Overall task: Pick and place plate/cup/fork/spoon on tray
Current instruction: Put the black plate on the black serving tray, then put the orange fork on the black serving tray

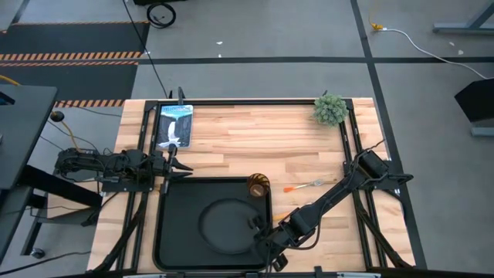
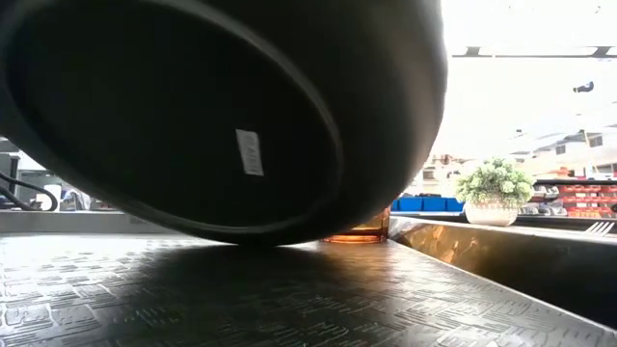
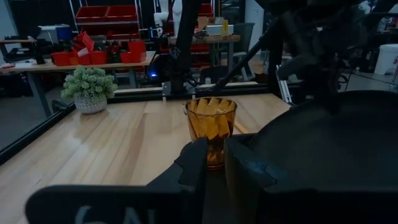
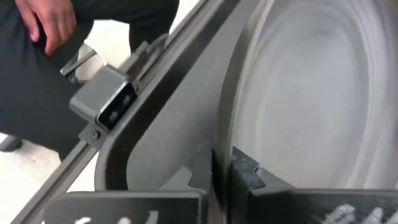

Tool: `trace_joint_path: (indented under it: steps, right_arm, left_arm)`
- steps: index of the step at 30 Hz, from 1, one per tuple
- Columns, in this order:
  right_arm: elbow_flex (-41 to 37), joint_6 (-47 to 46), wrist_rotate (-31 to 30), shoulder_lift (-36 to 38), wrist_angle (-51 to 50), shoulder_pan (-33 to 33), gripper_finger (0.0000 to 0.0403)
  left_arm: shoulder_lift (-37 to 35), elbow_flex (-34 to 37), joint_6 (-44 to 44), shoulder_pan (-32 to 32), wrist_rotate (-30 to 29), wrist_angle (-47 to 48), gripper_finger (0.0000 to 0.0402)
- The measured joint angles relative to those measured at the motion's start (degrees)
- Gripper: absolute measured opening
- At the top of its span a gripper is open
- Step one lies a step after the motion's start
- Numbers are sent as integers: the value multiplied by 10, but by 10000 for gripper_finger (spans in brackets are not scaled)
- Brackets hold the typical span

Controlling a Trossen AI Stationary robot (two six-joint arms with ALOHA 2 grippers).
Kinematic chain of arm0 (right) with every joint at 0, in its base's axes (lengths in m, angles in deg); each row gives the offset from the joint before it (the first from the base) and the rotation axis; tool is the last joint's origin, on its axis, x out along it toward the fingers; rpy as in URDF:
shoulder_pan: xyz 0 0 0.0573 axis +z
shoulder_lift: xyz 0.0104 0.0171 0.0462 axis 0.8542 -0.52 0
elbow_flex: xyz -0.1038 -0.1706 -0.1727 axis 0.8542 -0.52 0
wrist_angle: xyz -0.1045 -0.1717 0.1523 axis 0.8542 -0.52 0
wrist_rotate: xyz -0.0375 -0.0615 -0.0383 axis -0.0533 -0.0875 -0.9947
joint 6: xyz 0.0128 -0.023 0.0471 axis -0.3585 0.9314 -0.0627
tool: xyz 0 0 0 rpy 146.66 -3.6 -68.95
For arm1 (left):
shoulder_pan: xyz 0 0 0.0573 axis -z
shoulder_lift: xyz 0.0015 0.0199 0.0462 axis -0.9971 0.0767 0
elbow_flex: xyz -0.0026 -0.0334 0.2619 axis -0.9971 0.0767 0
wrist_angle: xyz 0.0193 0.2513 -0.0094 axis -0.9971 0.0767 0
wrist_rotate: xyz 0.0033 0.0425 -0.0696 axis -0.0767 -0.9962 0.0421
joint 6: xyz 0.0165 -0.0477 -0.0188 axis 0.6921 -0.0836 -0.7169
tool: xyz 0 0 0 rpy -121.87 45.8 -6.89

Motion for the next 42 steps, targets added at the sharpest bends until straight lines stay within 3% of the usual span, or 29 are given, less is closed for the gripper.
trace_joint_path:
  steps: [9,21,32,39,42]
  right_arm:
    - [0,-41,1,0,-38,0,39]
    - [0,-80,19,0,-75,0,109]
    - [0,-120,34,0,-111,0,111]
    - [10,-186,27,7,-225,-7,111]
    - [14,-202,-12,15,-280,-8,111]
  left_arm:
    - [0,0,0,0,0,0,64]
    - [0,0,0,0,0,0,64]
    - [0,0,0,0,0,0,64]
    - [0,0,0,0,0,0,64]
    - [0,0,0,0,0,0,64]
